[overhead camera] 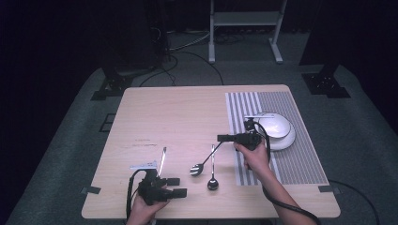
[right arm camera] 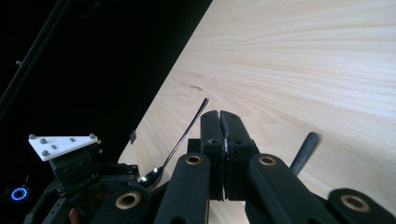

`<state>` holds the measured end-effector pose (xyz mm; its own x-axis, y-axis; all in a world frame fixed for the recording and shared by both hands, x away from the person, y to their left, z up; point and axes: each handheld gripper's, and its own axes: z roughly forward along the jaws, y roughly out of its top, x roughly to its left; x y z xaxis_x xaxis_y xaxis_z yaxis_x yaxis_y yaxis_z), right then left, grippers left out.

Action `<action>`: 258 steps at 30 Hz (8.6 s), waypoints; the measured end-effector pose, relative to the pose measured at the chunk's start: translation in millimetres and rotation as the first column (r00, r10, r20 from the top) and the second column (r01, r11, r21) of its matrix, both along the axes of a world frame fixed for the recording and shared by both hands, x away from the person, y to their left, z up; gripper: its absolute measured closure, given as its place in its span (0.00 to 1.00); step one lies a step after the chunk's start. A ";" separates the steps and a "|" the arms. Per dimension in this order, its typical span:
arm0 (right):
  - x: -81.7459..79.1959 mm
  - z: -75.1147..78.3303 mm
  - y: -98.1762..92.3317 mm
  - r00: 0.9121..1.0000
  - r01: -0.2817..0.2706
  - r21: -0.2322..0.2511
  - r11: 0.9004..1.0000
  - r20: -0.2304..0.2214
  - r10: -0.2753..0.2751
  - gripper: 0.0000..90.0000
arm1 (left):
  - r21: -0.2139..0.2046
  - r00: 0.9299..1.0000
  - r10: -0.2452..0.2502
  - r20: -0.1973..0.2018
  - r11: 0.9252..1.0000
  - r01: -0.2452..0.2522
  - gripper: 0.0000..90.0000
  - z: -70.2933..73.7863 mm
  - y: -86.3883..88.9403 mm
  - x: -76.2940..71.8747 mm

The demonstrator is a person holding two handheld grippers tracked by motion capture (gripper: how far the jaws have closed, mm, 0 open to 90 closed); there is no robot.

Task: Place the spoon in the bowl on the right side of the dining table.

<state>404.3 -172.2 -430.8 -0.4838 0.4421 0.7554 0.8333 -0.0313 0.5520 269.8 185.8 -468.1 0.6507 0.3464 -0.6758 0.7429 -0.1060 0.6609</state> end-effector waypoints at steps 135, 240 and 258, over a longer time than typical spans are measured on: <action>2.9 70.2 -239.5 0.810 0.585 0.027 0.811 0.047 -0.585 0.98 | 0.011 1.000 -0.007 -0.005 1.000 0.007 0.06 -3.8 -3.9 2.1; -63.6 0.1 -239.5 0.886 0.461 0.109 0.881 0.010 -0.464 0.56 | 0.007 1.000 -0.014 0.009 1.000 0.014 0.06 -2.9 -5.9 1.4; -86.3 -5.2 -213.8 0.921 0.382 0.118 0.916 0.034 -0.389 0.53 | 0.011 1.000 -0.014 0.014 1.000 0.014 0.06 -2.4 -5.5 1.1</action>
<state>317.9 -386.0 -436.1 -0.3349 0.5209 0.7852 0.7126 -0.4052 0.5728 270.9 180.2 -470.5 0.6648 0.3444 -0.6630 0.7321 -0.1233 0.6700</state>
